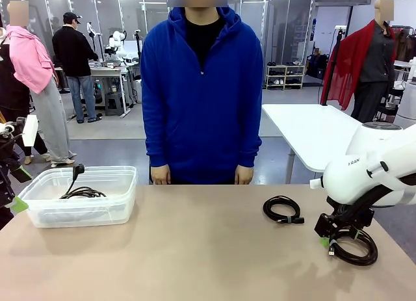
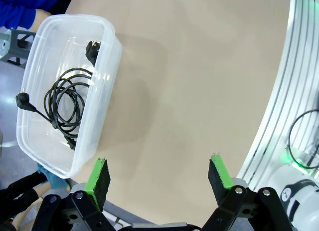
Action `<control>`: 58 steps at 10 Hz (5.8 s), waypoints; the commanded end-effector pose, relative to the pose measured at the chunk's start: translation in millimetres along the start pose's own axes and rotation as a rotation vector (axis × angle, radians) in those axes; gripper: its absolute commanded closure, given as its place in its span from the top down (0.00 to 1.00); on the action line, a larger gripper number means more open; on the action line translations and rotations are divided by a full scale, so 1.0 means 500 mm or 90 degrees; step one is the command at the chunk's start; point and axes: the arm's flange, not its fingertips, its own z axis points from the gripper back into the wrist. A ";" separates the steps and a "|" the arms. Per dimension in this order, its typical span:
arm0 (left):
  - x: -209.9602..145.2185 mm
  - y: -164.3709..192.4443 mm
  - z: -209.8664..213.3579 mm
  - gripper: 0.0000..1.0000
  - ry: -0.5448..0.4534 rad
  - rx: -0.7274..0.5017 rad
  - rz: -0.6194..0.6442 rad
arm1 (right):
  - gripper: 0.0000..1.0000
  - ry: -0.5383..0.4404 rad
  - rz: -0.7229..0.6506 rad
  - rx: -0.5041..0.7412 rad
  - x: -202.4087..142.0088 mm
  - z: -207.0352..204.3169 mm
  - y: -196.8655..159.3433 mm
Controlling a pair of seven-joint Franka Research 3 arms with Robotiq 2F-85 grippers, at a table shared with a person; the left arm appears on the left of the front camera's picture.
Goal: Organize and store the cables.
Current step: Place the USB Extension Cable into the Organizing box.
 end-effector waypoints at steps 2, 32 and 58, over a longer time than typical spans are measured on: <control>0.001 0.000 0.002 1.00 0.005 0.004 0.000 | 1.00 0.007 -0.093 -0.020 0.030 -0.012 0.008; 0.001 0.000 0.002 1.00 0.005 0.004 0.000 | 0.00 0.076 -0.112 -0.038 0.063 0.075 -0.005; 0.001 0.000 0.002 1.00 0.005 0.004 0.000 | 0.00 0.094 0.152 -0.027 0.273 -0.010 0.779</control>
